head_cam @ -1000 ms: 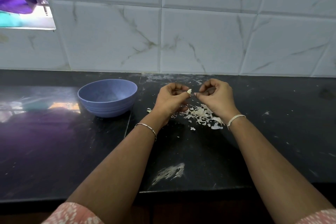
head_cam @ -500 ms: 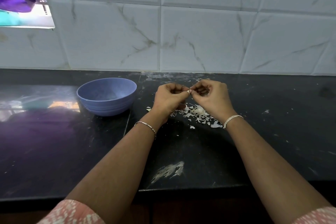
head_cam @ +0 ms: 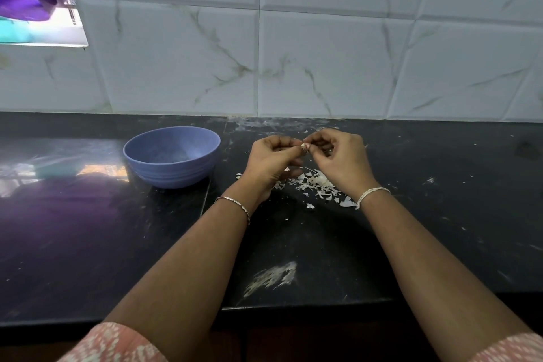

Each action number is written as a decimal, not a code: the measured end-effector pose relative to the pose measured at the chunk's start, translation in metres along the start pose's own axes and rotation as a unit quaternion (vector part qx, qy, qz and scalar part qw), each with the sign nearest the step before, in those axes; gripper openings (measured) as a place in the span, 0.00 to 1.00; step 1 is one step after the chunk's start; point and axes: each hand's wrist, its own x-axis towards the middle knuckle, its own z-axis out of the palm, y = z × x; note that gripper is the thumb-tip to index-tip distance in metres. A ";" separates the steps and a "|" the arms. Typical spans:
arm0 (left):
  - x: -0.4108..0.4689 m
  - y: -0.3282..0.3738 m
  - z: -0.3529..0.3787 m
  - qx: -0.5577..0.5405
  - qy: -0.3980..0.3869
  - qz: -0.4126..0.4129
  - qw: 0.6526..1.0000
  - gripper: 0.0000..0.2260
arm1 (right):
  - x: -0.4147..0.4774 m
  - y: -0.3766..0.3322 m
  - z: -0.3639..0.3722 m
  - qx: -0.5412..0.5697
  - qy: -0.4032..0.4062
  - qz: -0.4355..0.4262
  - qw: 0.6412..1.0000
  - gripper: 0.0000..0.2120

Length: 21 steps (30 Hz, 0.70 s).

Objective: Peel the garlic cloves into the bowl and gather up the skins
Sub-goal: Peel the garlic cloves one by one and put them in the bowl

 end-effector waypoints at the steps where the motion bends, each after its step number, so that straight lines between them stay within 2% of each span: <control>1: 0.001 -0.001 0.000 0.000 -0.001 -0.002 1.000 0.08 | 0.000 0.000 0.000 -0.016 -0.001 -0.008 1.000 0.04; 4: 0.001 -0.002 -0.001 -0.004 -0.001 -0.003 1.000 0.07 | -0.002 -0.004 0.001 -0.092 0.001 -0.042 0.995 0.01; 10: 0.000 -0.002 -0.001 -0.023 0.000 -0.005 1.000 0.08 | -0.006 -0.016 0.004 -0.250 -0.023 -0.063 0.966 0.04; 15: -0.002 0.000 0.003 -0.033 0.002 -0.003 0.999 0.02 | -0.006 -0.019 0.008 -0.288 -0.043 -0.059 0.955 0.05; 18: 0.000 0.000 0.003 -0.037 0.009 -0.005 0.999 0.03 | -0.005 -0.015 0.007 -0.293 -0.032 -0.041 0.955 0.06; 21: 0.001 0.000 0.002 -0.052 0.006 -0.011 0.999 0.02 | -0.003 -0.006 0.002 -0.249 -0.016 -0.013 0.968 0.03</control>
